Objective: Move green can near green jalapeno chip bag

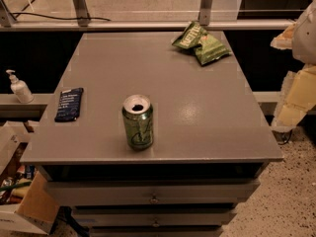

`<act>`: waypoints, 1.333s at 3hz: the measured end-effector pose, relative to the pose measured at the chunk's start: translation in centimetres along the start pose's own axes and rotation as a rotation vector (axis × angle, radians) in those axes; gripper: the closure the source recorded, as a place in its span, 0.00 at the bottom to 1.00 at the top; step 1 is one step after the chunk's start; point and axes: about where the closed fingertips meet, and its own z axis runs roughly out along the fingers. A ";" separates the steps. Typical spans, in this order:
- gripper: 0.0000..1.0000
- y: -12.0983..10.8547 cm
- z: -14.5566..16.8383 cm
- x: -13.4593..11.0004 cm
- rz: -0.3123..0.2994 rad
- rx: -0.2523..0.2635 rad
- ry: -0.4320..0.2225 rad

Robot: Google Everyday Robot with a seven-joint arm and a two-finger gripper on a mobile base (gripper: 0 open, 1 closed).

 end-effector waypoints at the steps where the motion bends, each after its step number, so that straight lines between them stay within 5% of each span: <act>1: 0.00 0.0 0.0 0.0 0.000 0.000 0.000; 2: 0.00 0.4 1.3 -0.7 0.017 -0.028 -0.076; 4: 0.00 3.0 7.7 -6.3 0.008 -0.165 -0.329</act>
Offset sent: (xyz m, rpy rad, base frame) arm 0.0035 0.0273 -0.0378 0.2505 0.0468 0.0258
